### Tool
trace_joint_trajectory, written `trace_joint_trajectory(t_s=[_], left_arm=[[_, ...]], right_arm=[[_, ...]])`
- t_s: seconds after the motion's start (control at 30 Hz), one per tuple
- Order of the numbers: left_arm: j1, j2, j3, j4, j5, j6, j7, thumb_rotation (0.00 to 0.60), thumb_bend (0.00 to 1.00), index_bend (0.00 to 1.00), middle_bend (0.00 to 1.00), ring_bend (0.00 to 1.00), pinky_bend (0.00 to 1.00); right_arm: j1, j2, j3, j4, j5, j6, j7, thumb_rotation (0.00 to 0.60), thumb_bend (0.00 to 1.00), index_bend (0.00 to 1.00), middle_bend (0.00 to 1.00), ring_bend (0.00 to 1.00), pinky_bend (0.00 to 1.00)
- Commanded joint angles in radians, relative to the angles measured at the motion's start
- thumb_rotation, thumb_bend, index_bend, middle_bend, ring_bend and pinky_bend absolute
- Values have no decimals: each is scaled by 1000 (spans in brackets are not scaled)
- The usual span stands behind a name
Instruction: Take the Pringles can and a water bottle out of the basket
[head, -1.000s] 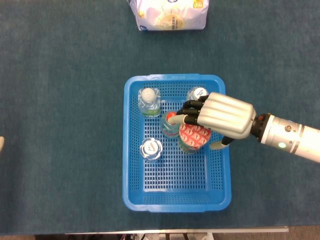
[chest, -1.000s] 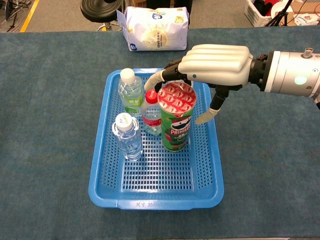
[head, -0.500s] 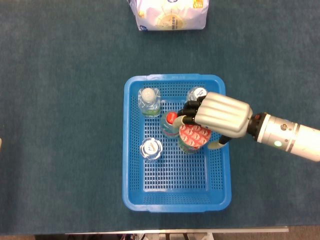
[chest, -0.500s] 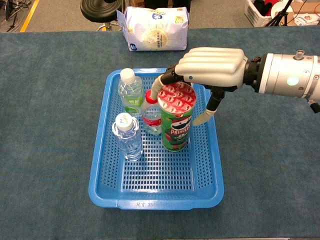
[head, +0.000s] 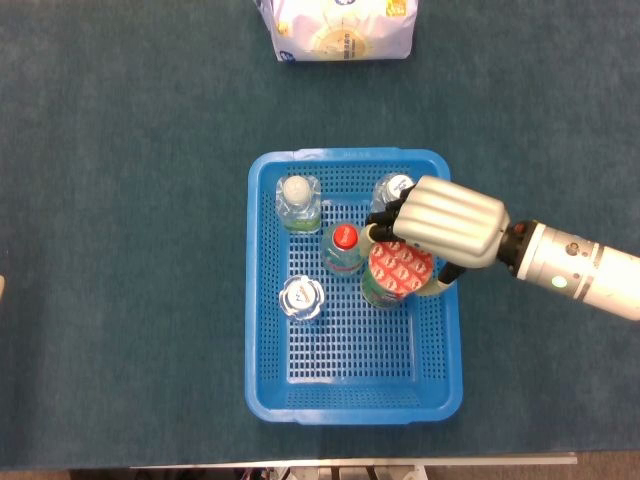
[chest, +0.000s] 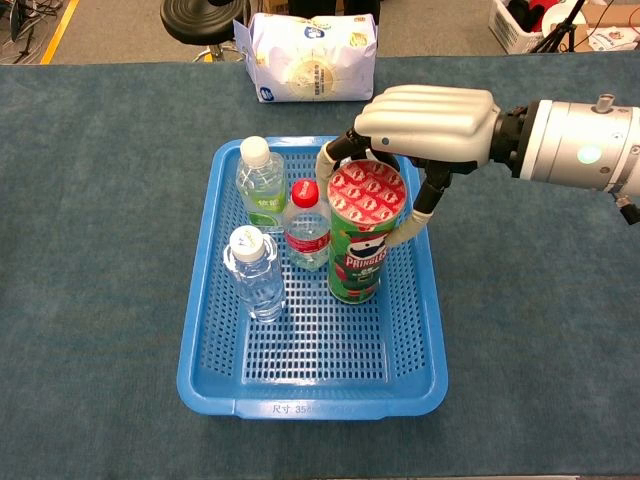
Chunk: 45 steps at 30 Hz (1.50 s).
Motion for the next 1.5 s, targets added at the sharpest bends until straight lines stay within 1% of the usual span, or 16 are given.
trace_joint_trajectory(t_s=[0.03,0.2,0.4,0.6,0.8,1.0,1.13,1.33,1.5], left_arm=[[0,0,-1,0,-1,-1,0,600,246,243,175,100,318],[-1,3,-2,-4,-3,-2,3,600,246,243,175,100,318],[-4,2,-3,-7,-1,-4,7,600,246,243,175,100,318],[-12,0,-5,-7,1,-12,14,600,246,243,175,100,319],[-19,-3,-6,-13,5,-19,24,600,246,243,175,101,327],[-28,-7,-8,-17,3,-29,36,600,246,243,175,101,336],[-37,-11,-10,-21,2,-39,45,600,246,243,175,101,339],[-44,-17,-9,-28,4,-46,59,600,246,243,175,101,342],[-43,-15,-9,-31,-6,-47,62,600,246,243,175,101,342]], right_arm=[[-4,2,3,2,4,13,10,600,0,539,595,558,618],[-11,20,14,-14,6,45,30,600,0,542,596,560,620],[-27,76,39,-61,1,106,15,600,0,542,597,560,620],[-67,174,65,-152,-2,180,-43,600,0,542,597,561,620],[-132,295,71,-251,-9,248,-115,600,0,542,597,560,620],[-212,392,56,-321,-22,312,-162,600,0,542,597,561,620],[-268,444,29,-352,-41,337,-163,600,0,542,597,560,620],[-339,477,-13,-357,-68,354,-149,600,0,542,597,561,620],[-409,478,-56,-328,-69,368,-131,600,0,542,597,560,621]])
